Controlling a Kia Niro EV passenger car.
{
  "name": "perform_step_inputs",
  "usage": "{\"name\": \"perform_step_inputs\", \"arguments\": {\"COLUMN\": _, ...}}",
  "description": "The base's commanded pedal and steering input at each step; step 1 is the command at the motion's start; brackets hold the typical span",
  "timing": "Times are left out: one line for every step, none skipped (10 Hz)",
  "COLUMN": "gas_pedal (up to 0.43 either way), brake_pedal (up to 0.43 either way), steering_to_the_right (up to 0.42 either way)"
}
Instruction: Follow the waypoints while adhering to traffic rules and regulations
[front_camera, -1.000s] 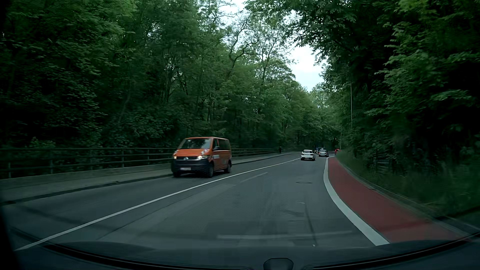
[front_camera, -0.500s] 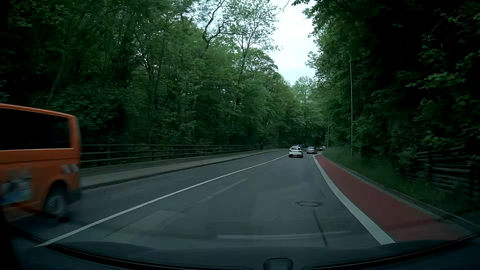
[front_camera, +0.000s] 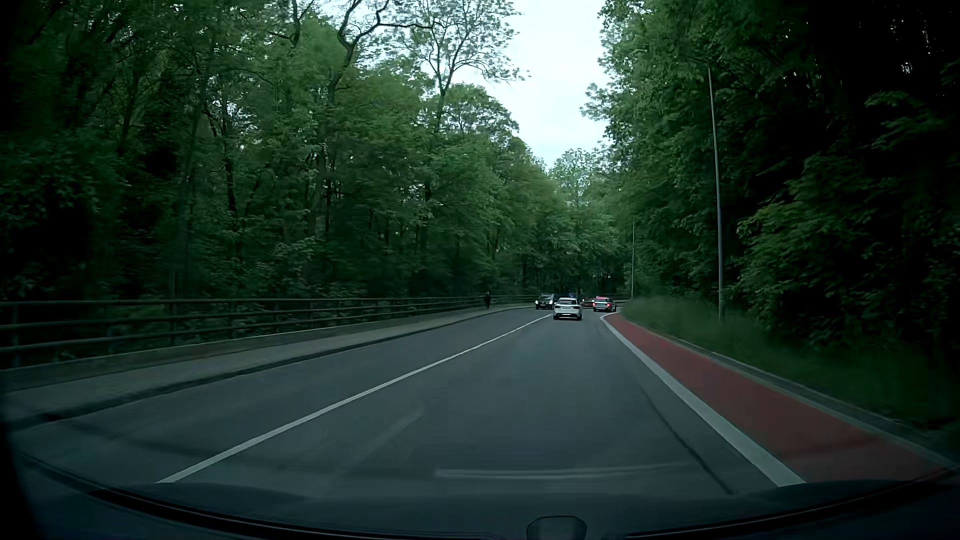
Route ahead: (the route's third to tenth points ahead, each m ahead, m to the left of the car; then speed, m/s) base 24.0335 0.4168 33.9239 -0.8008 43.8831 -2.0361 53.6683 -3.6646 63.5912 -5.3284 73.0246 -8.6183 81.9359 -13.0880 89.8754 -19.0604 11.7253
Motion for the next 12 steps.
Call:
{"name": "perform_step_inputs", "arguments": {"gas_pedal": 0.0, "brake_pedal": 0.0, "steering_to_the_right": 0.034}}
{"name": "perform_step_inputs", "arguments": {"gas_pedal": 0.0, "brake_pedal": 0.0, "steering_to_the_right": 0.032}}
{"name": "perform_step_inputs", "arguments": {"gas_pedal": 0.0, "brake_pedal": 0.0, "steering_to_the_right": 0.033}}
{"name": "perform_step_inputs", "arguments": {"gas_pedal": 0.0, "brake_pedal": 0.0, "steering_to_the_right": 0.033}}
{"name": "perform_step_inputs", "arguments": {"gas_pedal": 0.0, "brake_pedal": 0.0, "steering_to_the_right": 0.034}}
{"name": "perform_step_inputs", "arguments": {"gas_pedal": 0.0, "brake_pedal": 0.0, "steering_to_the_right": 0.034}}
{"name": "perform_step_inputs", "arguments": {"gas_pedal": 0.0, "brake_pedal": 0.0, "steering_to_the_right": 0.033}}
{"name": "perform_step_inputs", "arguments": {"gas_pedal": 0.0, "brake_pedal": 0.0, "steering_to_the_right": 0.031}}
{"name": "perform_step_inputs", "arguments": {"gas_pedal": 0.0, "brake_pedal": 0.0, "steering_to_the_right": 0.026}}
{"name": "perform_step_inputs", "arguments": {"gas_pedal": 0.0, "brake_pedal": 0.0, "steering_to_the_right": 0.02}}
{"name": "perform_step_inputs", "arguments": {"gas_pedal": 0.0, "brake_pedal": 0.0, "steering_to_the_right": 0.015}}
{"name": "perform_step_inputs", "arguments": {"gas_pedal": 0.0, "brake_pedal": 0.0, "steering_to_the_right": 0.012}}
